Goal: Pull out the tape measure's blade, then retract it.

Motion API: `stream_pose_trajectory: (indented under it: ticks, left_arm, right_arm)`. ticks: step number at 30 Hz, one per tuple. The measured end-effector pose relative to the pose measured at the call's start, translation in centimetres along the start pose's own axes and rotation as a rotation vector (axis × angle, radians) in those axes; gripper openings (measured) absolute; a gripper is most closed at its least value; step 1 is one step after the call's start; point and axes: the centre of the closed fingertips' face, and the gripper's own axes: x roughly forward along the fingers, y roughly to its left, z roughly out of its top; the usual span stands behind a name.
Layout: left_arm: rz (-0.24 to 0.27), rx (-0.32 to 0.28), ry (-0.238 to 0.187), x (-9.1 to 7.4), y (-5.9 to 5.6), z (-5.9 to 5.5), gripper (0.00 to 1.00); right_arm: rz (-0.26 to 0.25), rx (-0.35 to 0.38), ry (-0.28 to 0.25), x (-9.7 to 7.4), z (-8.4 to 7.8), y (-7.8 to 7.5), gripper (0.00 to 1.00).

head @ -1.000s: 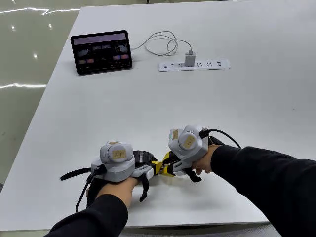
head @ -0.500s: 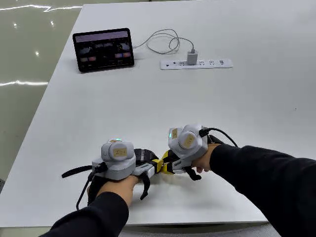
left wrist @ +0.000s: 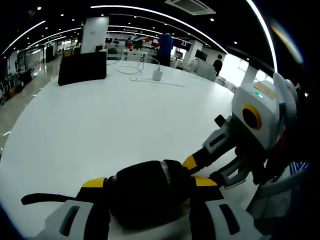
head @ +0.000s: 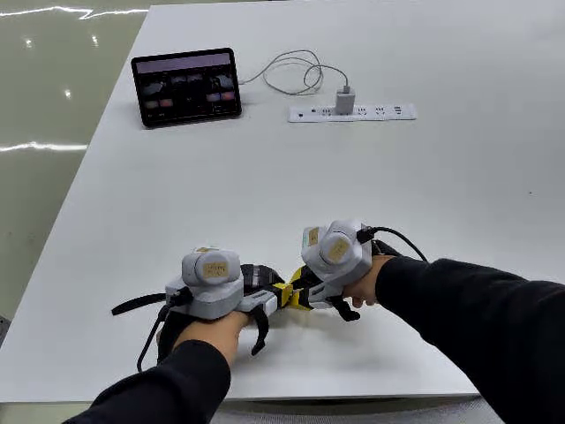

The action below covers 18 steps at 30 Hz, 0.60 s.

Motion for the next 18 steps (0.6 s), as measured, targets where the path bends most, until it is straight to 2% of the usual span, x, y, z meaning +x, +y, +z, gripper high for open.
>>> stream_pose_trajectory:
  ticks: [7,18]
  left_arm:
    - [0.000,0.009,0.007,0.02,-0.08,0.02,0.62]
    - [-0.054,0.044,0.039,-0.36,-0.09,0.09,0.63]
  right_arm:
    - [0.001,0.011,0.000,-0.03,0.01,0.07,0.11]
    - [-0.010,-0.004,0.006,0.00,-0.04,0.14,0.13]
